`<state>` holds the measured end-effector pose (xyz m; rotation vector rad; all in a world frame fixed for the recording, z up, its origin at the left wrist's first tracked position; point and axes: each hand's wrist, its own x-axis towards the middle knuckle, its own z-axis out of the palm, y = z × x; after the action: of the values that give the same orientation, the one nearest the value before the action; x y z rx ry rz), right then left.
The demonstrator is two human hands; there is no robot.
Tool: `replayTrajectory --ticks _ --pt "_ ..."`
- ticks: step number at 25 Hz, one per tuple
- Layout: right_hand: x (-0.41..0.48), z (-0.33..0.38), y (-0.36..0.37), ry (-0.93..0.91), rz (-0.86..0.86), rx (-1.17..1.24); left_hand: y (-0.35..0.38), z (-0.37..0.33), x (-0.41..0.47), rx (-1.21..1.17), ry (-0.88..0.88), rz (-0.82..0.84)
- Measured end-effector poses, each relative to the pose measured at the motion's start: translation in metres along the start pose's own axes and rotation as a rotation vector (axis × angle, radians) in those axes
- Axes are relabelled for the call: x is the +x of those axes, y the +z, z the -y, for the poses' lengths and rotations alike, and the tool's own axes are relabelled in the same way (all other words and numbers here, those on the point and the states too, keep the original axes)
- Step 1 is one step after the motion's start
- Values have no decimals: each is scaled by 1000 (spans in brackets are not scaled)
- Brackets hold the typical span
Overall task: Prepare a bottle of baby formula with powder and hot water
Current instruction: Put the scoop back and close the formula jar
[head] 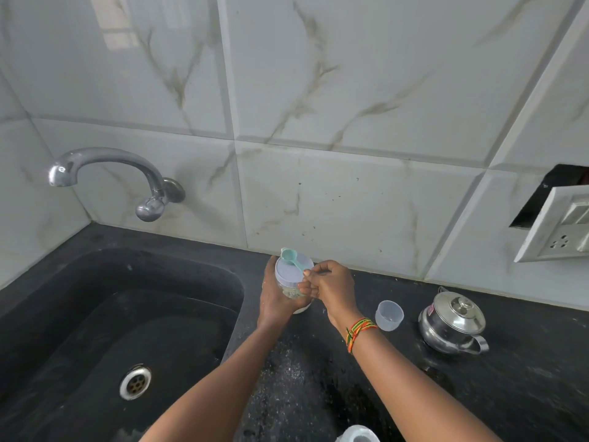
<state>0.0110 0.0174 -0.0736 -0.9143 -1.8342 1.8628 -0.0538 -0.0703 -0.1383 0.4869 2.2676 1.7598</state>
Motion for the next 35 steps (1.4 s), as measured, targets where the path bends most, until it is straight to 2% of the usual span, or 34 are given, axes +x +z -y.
replayTrajectory --ticks 5,14,22,26,30,33,35 --pt "0 -1 2 19 -34 -4 2 4 3 20 -66 -17" --pt "0 0 -1 82 -38 -81 -4 -3 -2 -13 -79 27" --pt "-35 2 -15 -62 -245 -347 -29 -16 -52 13 -66 32" --pt "-57 2 -30 -105 -326 -345 -34 -20 -87 87 -41 61" --pt "-84 -19 -64 -100 -454 -366 -31 -9 -127 166 -35 200" --pt "-90 -38 -92 -131 -615 -399 -25 1 -144 234 -26 372" --pt "-92 -43 -113 -89 -737 -491 -20 8 -152 263 -14 505"
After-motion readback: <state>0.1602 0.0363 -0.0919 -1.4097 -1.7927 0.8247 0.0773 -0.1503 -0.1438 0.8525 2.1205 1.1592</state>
